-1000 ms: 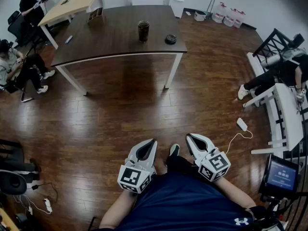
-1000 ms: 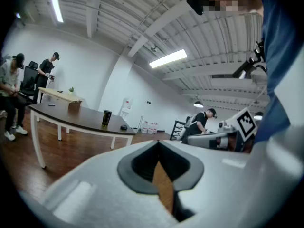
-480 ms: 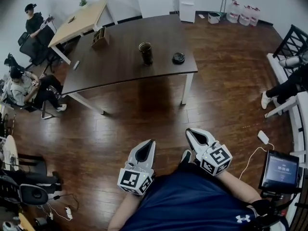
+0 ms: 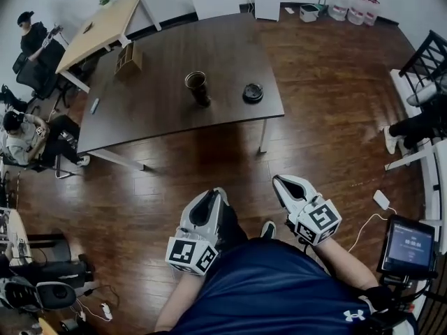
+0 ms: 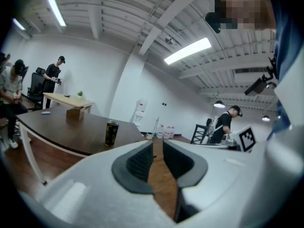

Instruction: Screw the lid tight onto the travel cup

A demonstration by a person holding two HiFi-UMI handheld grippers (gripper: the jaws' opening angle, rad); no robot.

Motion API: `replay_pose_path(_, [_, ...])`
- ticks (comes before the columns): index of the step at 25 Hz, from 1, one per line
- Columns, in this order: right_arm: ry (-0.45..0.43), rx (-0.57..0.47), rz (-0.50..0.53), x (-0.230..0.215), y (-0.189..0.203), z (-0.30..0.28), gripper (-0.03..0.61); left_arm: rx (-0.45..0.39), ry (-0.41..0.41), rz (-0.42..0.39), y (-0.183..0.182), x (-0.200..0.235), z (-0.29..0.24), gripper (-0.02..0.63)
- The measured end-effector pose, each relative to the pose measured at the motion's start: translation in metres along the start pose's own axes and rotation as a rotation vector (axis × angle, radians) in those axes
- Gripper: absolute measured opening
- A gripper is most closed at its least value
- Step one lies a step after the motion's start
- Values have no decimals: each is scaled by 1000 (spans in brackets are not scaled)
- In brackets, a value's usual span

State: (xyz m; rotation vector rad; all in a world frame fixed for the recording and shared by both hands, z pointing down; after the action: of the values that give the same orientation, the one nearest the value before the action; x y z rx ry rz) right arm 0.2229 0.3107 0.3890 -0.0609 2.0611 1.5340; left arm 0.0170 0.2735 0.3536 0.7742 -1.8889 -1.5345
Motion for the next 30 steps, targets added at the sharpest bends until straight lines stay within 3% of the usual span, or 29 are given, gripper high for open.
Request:
replay_pose_path(3, [13, -27, 108, -19, -21, -33, 11, -13, 30, -16, -2, 34, -41, 82])
replay_pose_path(6, [71, -6, 98, -46, -40, -68, 11, -5, 83, -12, -6, 68, -89, 86])
replay_pose_path(10, [192, 95, 88, -82, -68, -121, 14, 2, 206, 8, -3, 120, -148, 125])
replay_pose_path(12, [243, 160, 135, -100, -83, -150, 68, 19, 238, 8, -5, 147, -165, 143])
replay_pose_path(15, [292, 274, 295, -131, -104, -187, 135, 67, 262, -25, -3, 182, -187, 144])
replay_pose_path(17, [257, 373, 418, -150, -108, -214, 188, 104, 263, -30, 1, 198, -200, 144])
replay_pose_path(21, [83, 653, 606, -195, -83, -265, 300, 157, 199, -4, 7, 212, -214, 144])
replay_pose_path(24, [-12, 855, 652, -235, -51, -300, 350, 171, 108, 56, 4, 220, -219, 140])
replay_pose_path(26, [-63, 953, 662, -253, -31, -314, 350, 165, 45, 87, 0, 219, -216, 128])
replay_pose_path(30, [-125, 1050, 700, -279, -12, -331, 350, 164, -38, 96, -1, 214, -216, 117])
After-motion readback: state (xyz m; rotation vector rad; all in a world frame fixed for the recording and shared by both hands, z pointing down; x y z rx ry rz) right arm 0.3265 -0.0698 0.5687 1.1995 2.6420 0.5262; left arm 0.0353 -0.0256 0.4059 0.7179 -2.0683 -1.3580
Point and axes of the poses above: the fingertips, and each gripper's own axes: z backward along the fingers, x to its left, y out of its underside, the point moved 5 cm from there along z, backward along the fingers, and after that the axes turned 13 degrees about -z, right-handed, at the moved point
